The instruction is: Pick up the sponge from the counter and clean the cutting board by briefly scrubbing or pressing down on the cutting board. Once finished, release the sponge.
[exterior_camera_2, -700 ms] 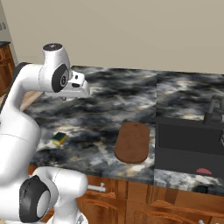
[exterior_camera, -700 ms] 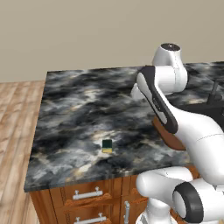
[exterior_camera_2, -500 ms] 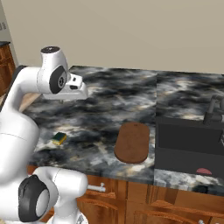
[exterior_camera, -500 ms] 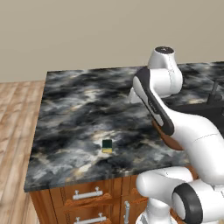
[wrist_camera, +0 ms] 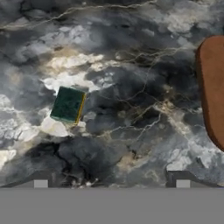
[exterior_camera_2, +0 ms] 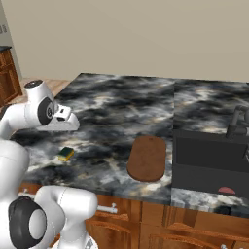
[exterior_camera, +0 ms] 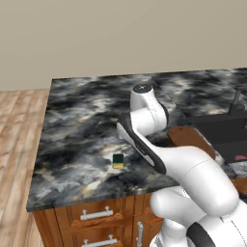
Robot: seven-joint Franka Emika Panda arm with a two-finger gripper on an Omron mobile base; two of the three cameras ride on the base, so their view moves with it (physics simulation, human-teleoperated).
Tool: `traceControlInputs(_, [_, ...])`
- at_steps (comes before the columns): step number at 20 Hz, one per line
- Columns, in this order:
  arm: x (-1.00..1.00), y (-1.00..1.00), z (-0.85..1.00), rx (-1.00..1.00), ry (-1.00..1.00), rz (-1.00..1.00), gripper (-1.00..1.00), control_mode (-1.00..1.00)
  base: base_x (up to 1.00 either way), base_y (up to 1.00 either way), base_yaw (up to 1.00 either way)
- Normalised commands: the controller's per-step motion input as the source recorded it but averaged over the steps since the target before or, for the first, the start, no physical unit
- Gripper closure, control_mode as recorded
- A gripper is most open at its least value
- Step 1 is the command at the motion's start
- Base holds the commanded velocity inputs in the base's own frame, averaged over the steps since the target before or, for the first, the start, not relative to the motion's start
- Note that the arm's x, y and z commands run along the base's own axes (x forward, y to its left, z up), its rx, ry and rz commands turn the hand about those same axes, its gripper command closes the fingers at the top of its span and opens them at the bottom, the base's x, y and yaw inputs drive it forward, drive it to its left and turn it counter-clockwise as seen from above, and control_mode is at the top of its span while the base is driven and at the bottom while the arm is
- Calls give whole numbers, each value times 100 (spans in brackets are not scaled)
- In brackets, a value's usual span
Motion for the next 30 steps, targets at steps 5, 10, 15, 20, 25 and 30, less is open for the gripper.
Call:
traceControlInputs(5, [10, 44, -64, 3, 8, -17, -100, -100, 0, 0, 0])
traceControlInputs(10, [19, 12, -48, 4, 17, -20, -100, -100, 0, 0, 0])
traceControlInputs(15, [33, 2, -41, 1, 14, -5, -100, -100, 0, 0, 0])
traceControlInputs(20, [26, 2, -27, 3, 8, 0, -100, -100, 0, 0, 0])
traceControlInputs(25, [23, 14, -25, 0, 11, 0, -100, -100, 0, 0, 0])
traceControlInputs(30, [14, 23, -24, 0, 8, 0, -100, -100, 0, 0, 0])
